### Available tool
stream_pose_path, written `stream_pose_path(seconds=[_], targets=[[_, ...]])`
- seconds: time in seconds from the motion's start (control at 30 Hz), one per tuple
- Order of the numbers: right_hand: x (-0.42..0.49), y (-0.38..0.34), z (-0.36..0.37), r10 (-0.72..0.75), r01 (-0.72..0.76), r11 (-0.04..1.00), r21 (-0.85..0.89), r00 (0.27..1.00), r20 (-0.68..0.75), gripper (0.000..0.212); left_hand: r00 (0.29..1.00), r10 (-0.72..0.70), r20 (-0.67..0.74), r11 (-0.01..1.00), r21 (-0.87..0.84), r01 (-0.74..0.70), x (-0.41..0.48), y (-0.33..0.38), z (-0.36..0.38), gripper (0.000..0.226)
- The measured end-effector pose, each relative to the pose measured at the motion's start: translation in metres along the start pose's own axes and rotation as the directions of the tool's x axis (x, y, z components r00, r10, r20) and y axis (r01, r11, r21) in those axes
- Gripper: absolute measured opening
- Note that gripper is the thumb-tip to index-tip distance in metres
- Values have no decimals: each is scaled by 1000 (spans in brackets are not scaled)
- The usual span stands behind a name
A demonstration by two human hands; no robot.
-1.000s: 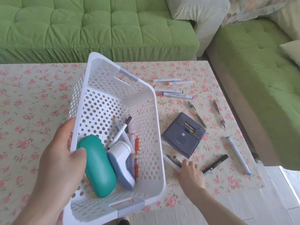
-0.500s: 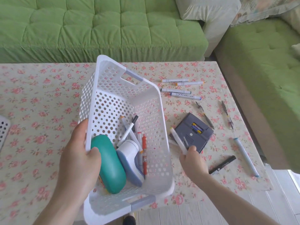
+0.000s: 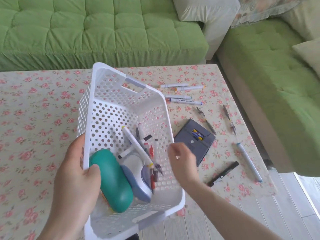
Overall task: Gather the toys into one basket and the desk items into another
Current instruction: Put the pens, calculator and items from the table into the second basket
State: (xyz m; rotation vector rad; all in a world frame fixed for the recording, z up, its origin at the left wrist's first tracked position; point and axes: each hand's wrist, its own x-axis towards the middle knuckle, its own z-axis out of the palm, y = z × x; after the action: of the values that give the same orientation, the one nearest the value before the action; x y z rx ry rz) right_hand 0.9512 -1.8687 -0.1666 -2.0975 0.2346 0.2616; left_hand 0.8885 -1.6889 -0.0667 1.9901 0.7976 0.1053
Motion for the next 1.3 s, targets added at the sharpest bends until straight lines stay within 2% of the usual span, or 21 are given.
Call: stream_pose_path(seconds=[0.13,0.2,0.27,0.43,0.53,0.63,0.77,0.8,0.9,0.97,1.03,1.1,1.13,1.2,1.3], targets=[[29,45,-32,317,-326,945,-20,931,-182,26,1000,6,-1,1000,-17,-6,5,5,6,70],[37,70,-38,489,-511,858,-53,844,-221,22,1000,14,4,1000,-20,-14,7,7,9,69],[40,84,-40,623,-636,772,14,751,-220,26,1000,21,9,1000,-20,-21,10,9,12,69],[47,83,-37,817,-735,543,406,575,-51,32,999,25,21,999,20,-26,16,11,16,69],[49,75,-35,832,-721,474,506,554,10,26,999,12,53,999,50,-15,22,11,17,68],[50,66,-34,783,-658,511,553,622,16,20,997,11,71,997,72,-16,27,13,17,68],[52,46,-41,668,-493,606,624,741,-63,15,997,-8,72,994,107,0,31,9,16,67],[53,40,-43,625,-450,671,589,771,-122,15,997,-14,79,993,114,5,32,8,15,67],[54,20,-46,406,-300,892,339,859,-310,22,995,-15,101,989,149,0,30,11,13,66],[50,2,-47,216,-146,964,221,916,-338,25,994,-10,105,984,180,-9,28,15,12,66],[44,-20,-43,1,42,991,129,947,-321,28,991,-2,133,979,202,-25,31,15,10,66],[41,-38,-35,-181,204,977,54,942,-283,16,986,-4,165,975,221,-33,39,12,6,68],[41,-43,-29,-251,261,965,4,933,-259,18,985,-10,174,974,225,-30,44,10,4,69],[43,-50,-13,-344,336,939,-75,924,-164,24,984,-38,172,975,222,-1,52,7,3,66],[46,-56,20,-395,393,909,-141,919,15,29,987,-79,143,986,158,56,57,1,-2,59]])
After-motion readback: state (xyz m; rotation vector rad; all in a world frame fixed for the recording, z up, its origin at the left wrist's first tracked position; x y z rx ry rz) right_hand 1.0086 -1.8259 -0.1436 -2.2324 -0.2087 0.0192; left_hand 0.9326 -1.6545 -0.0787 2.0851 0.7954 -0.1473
